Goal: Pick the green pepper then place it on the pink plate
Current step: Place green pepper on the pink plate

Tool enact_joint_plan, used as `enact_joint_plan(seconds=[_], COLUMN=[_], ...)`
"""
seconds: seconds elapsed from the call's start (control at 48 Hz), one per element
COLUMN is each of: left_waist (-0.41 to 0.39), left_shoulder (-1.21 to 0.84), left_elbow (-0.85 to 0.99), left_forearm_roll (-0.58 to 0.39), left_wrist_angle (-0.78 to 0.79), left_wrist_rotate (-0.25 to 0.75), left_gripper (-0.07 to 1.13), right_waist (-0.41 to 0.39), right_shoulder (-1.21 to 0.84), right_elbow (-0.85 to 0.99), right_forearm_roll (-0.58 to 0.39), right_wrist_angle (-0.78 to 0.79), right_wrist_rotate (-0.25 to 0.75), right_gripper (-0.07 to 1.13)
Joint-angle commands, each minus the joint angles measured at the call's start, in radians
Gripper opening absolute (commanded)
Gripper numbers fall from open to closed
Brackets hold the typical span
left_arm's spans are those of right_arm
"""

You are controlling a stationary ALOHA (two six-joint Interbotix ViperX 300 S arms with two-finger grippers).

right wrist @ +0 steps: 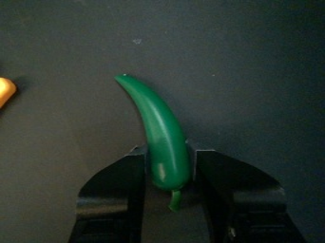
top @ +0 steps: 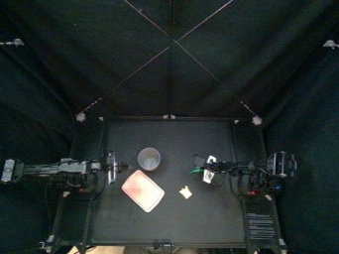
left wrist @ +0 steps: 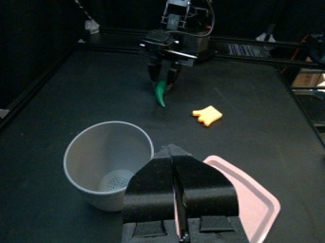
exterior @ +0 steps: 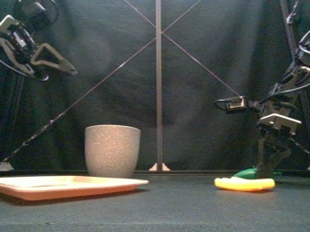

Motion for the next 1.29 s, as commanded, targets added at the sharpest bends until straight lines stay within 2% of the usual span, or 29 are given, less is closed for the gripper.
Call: enact_joint_plan(seconds=[0.021, 0.333, 0.521, 0.771, 1.021, 1.292], left_waist=[0.002, 0.002, 0.012, 0.023, 0.025, 0.031], left_shoulder=[0.003, 0.003, 0.003, 0.000, 0.000, 0.000], left_elbow=[-0.009, -0.011, -0.012, -0.012, -0.008, 0.002], left_forearm_roll=[-0.008, -0.008, -0.009, -0.011, -0.017, -0.017], left_wrist_angle=[-0.003, -0.026, -0.041, -0.046, -0.055, -0.054], left_wrist_rotate=[-0.002, 0.003, 0.000, 0.000, -0.002, 0.003], left_gripper=[0.04, 0.04, 0.04, 0.04, 0.04, 0.04], right_waist=[0.040, 0.281, 0.353, 0.359, 0.353, 0.342], right_shoulder=[-0.043, -0.048, 0.089, 0.347, 0.491, 0.595], right_elbow=[-0.043, -0.267, -0.417, -0.652, -0.824, -0.959], right_forearm_roll=[0.028, 0.160, 0.216, 0.313, 0.324, 0.316], right_wrist_angle=[0.000, -0.028, -0.083, -0.097, -0.009, 0.011], right_wrist_rotate=[0.002, 0.002, 0.002, 0.000, 0.003, 0.009], right_gripper=[0.64, 0.64, 0.64, 0.64, 0.64, 0.66])
